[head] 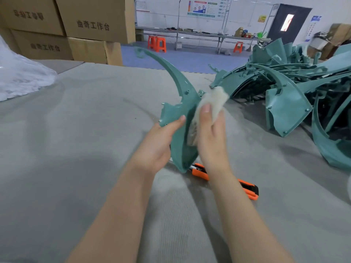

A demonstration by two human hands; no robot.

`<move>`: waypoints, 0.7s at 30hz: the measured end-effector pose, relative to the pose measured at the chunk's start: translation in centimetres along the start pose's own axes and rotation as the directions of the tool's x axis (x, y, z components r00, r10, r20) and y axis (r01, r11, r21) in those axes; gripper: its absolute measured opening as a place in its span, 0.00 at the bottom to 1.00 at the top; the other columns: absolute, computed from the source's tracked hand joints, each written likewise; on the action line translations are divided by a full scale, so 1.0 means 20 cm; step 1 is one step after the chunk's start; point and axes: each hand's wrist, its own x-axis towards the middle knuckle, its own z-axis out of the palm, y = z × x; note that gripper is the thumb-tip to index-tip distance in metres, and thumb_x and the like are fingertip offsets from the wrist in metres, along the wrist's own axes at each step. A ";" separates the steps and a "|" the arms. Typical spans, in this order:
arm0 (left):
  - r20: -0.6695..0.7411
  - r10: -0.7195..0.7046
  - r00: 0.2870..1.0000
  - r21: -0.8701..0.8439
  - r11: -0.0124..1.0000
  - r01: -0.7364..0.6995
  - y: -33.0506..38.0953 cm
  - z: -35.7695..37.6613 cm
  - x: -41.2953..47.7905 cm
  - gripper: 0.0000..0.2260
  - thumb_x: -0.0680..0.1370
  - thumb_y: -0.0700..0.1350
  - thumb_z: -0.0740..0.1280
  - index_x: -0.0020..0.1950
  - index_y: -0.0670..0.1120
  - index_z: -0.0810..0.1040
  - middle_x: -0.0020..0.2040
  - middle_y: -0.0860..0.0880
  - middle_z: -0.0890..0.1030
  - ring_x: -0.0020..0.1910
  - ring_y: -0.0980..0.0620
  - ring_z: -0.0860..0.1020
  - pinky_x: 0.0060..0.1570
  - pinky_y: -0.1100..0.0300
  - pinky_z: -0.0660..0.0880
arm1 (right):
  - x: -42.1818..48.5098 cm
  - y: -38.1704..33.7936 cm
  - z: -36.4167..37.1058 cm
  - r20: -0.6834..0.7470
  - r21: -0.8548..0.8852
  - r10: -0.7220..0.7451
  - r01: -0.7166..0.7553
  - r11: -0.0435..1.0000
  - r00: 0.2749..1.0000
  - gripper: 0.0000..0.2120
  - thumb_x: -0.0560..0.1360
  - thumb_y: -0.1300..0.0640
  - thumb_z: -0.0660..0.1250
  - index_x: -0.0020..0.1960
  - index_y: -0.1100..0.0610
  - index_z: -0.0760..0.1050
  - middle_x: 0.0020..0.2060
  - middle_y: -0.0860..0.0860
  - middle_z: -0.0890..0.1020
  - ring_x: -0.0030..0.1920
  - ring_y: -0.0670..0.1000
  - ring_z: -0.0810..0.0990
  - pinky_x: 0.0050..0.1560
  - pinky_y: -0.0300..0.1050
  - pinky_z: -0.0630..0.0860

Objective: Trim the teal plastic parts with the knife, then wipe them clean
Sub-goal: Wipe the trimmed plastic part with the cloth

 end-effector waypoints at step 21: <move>0.218 -0.065 0.974 -0.136 0.986 0.096 -0.02 -0.09 0.03 0.18 0.75 0.48 0.70 0.64 0.47 0.75 0.60 0.46 0.81 0.60 0.48 0.80 0.56 0.53 0.78 | 0.10 0.14 -0.14 -0.304 0.356 0.447 -0.335 0.872 0.841 0.03 0.80 0.59 0.60 0.51 0.56 0.73 0.42 0.50 0.77 0.39 0.48 0.75 0.41 0.43 0.72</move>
